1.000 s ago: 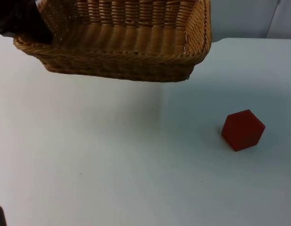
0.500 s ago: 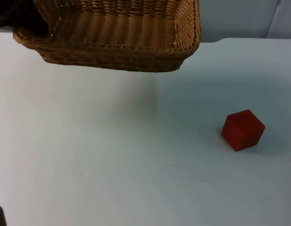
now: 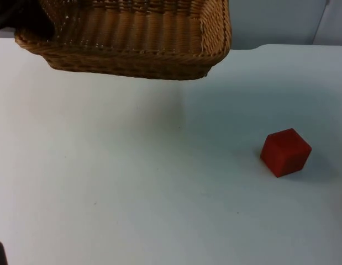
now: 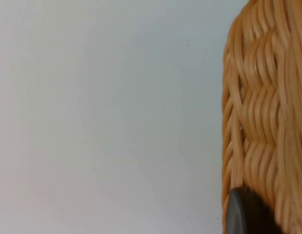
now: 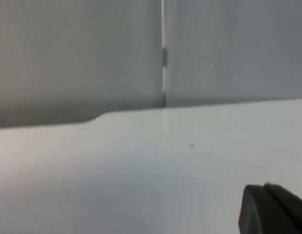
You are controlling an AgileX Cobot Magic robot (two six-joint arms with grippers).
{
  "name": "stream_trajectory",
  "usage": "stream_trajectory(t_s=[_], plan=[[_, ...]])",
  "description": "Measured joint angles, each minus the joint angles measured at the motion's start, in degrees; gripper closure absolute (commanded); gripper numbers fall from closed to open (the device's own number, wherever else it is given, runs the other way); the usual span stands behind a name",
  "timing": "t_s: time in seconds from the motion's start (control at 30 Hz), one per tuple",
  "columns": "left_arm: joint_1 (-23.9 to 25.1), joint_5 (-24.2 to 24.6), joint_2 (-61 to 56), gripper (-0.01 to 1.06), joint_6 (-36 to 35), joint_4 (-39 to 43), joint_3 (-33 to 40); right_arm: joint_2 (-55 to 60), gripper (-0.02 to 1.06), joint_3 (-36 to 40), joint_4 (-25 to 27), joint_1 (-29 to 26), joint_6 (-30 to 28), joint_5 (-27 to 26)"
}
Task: Pick up the basket with the left hand and place the cube into the basket with the right hand.
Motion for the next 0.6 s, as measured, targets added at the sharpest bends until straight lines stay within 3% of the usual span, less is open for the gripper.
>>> stream_trajectory(t_s=[0.07, 0.1, 0.2, 0.23, 0.27, 0.37, 0.4, 0.43, 0.53, 0.6], plan=[[0.00, -0.11, 0.00, 1.05, 0.00, 0.00, 0.00, 3.88, 1.03, -3.71, -0.53, 2.33, 0.00, 5.15], [0.00, -0.11, 0.00, 1.05, 0.00, 0.00, 0.00, 3.88, 1.01, -3.71, -0.53, 2.33, 0.00, 5.15], [0.00, -0.10, 0.00, 1.05, 0.00, -0.11, 0.00, 14.02, 0.92, -14.24, -3.27, 8.55, 0.00, 19.41], [0.00, -0.10, 0.00, 1.05, 0.00, -0.11, 0.00, 14.02, 0.80, -14.24, -3.27, 8.55, 0.00, 19.41], [0.00, -0.10, 0.00, 1.05, 0.00, -0.11, 0.00, 16.20, 0.80, -16.88, -3.44, 9.94, 0.00, 22.95], [0.00, -0.10, 0.00, 1.05, 0.00, -0.11, 0.00, 22.72, 0.47, -24.32, -4.08, 14.18, 0.98, 34.15], [0.00, -0.10, 0.00, 1.05, 0.00, -0.11, 0.00, 22.72, 0.34, -24.32, -4.08, 14.18, 0.98, 34.15], [0.00, -0.21, 0.00, 1.05, 0.00, -0.11, 0.00, 24.64, 0.34, -26.16, -4.08, 15.23, 1.39, 36.50], [0.00, -0.21, 0.00, 1.05, 0.00, -0.11, 0.00, 29.53, -0.01, -29.00, -4.17, 18.03, 3.45, 42.21], [0.00, -0.21, 0.00, 1.05, 0.00, -0.11, 0.00, 30.76, -0.01, -29.03, -4.17, 18.49, 3.98, 42.90]])
